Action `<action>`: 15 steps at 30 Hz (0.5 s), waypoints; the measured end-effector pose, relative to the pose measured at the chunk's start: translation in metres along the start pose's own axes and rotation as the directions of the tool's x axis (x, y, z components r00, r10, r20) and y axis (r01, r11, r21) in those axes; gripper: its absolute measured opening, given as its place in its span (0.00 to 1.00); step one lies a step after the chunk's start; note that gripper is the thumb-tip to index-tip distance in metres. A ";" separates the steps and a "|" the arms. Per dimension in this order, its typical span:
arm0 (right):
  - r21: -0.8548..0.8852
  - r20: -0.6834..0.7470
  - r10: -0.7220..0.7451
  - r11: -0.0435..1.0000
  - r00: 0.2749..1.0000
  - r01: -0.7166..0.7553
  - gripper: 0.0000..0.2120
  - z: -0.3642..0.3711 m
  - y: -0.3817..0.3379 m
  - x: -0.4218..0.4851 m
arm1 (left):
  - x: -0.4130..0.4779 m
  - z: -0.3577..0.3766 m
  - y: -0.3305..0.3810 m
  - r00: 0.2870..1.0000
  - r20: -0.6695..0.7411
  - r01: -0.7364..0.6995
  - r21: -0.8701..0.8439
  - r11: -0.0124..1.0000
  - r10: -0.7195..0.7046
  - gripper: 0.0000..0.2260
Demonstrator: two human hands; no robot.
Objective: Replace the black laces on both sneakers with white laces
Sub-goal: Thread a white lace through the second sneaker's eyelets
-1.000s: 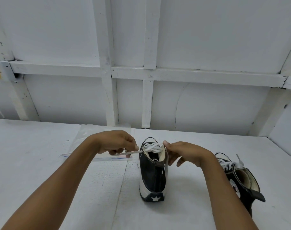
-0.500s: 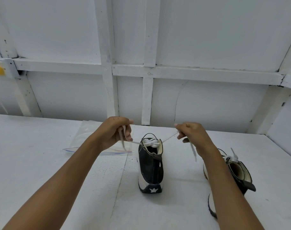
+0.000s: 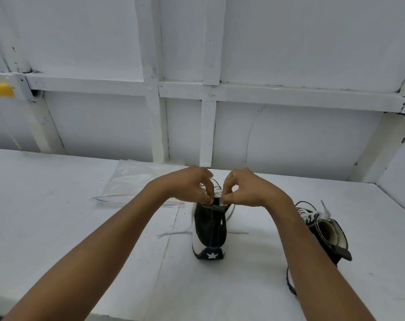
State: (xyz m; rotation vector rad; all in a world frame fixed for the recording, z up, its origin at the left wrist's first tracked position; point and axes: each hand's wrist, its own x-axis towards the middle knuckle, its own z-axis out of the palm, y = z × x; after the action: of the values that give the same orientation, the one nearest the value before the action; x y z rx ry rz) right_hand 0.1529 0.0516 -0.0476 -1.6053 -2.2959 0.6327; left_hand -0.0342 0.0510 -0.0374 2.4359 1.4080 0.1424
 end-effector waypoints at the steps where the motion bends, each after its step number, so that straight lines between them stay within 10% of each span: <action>1: -0.040 0.025 0.029 0.999 0.999 -0.028 0.08 0.001 -0.001 0.002 | 0.001 -0.002 0.002 0.999 0.028 0.019 0.033 0.999 -0.020 0.08; 7: -0.145 0.138 0.070 0.988 0.988 -0.050 0.05 -0.002 -0.014 0.009 | 0.021 -0.001 0.008 0.980 0.161 0.076 0.240 0.968 -0.117 0.11; 15: -0.274 0.165 0.078 0.961 0.983 -0.030 0.04 0.002 -0.018 0.016 | 0.023 0.002 0.010 0.993 -0.103 0.087 0.299 0.950 -0.058 0.13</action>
State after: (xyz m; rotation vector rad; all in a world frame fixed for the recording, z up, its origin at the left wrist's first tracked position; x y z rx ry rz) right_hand 0.1311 0.0612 -0.0409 -1.8032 -2.5681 0.5063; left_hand -0.0138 0.0657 -0.0381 2.6455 1.6667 0.0230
